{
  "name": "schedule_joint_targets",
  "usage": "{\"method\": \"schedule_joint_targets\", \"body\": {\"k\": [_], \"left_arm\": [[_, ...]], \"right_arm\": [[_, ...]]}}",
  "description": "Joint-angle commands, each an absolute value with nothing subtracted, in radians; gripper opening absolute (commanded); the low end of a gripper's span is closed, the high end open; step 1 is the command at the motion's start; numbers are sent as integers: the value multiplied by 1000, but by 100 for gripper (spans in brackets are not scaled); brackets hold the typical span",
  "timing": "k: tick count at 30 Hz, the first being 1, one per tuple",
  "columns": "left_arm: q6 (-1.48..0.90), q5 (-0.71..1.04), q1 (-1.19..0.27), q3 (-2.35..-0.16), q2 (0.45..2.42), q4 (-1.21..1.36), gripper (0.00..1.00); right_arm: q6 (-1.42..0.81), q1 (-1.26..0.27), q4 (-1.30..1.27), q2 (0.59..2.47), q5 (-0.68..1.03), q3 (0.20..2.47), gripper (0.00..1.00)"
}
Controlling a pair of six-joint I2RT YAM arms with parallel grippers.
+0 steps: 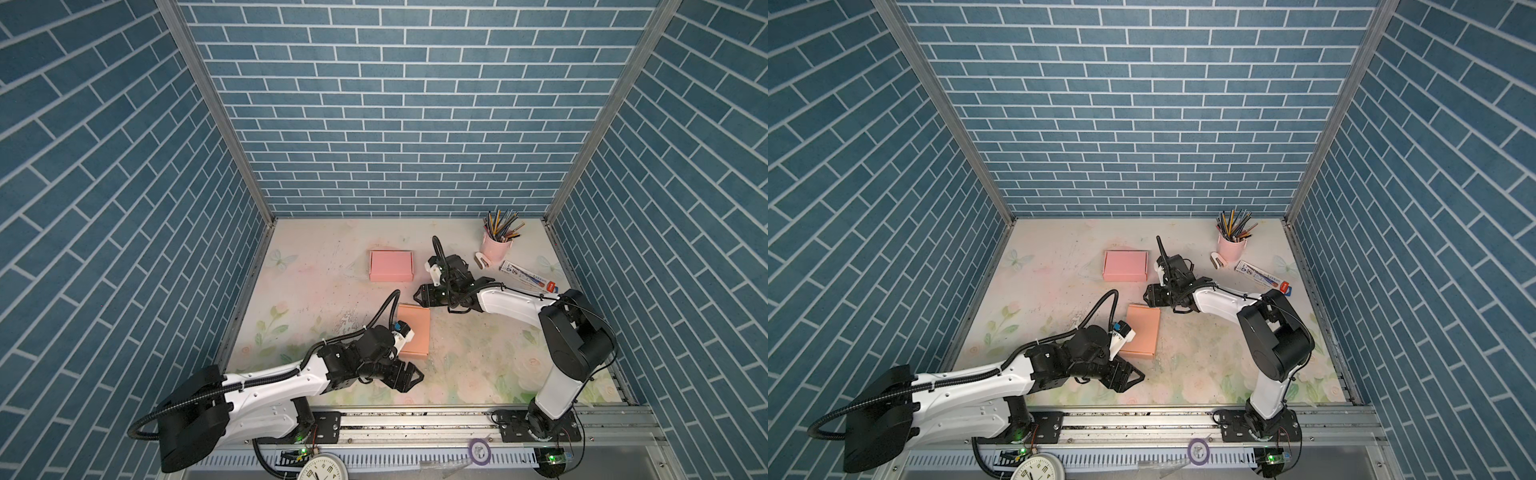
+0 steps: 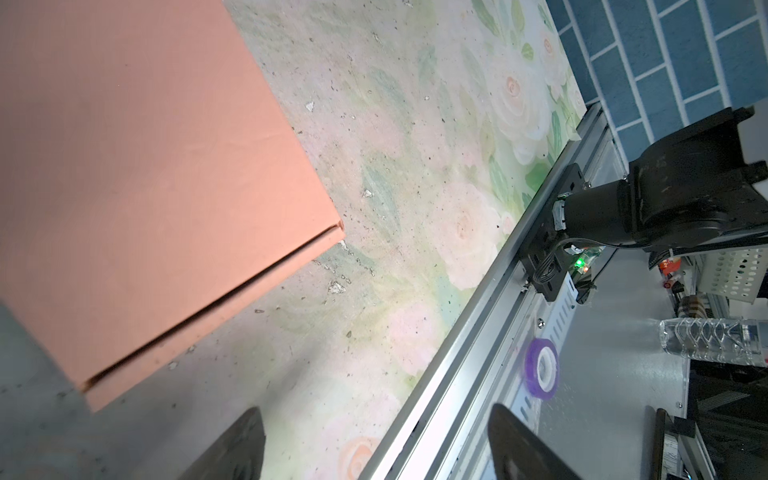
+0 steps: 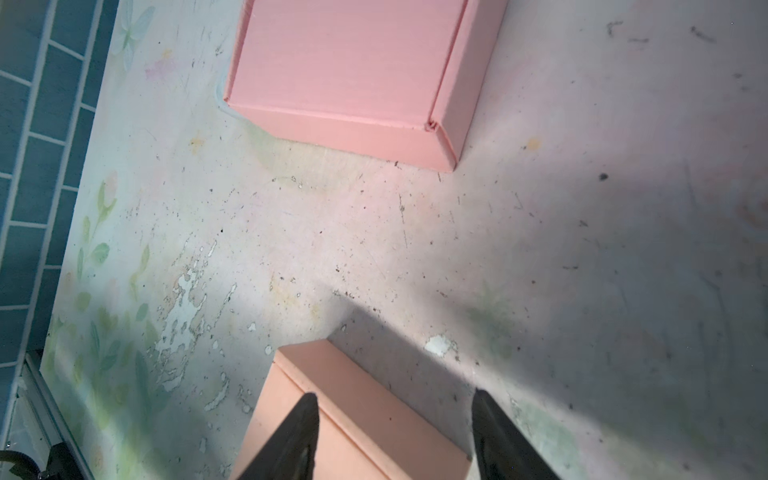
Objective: Fold the paper box
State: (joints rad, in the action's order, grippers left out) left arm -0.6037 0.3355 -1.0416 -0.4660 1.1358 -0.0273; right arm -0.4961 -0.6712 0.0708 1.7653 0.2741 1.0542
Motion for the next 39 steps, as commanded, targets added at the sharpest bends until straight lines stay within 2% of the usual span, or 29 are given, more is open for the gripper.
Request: {"method": "schedule_joint_targets", "body": {"k": [1,12,23,39], "left_arm": [[-632,332,-1049,-429,1161,71,85],[-701,322,-1044,-380,1231,255,85],[-716,319,-987,-360,1261,295,85],[-666,378,-870,-389,1301,320,83]], "right_arm": [[-468,-670,71,1791,319,1083,58],[-463,-676,65,1800,359,1060,53],[-461,-681,62,1819,370,1056,52],[-485,-684,61,1727,334,961,41]]}}
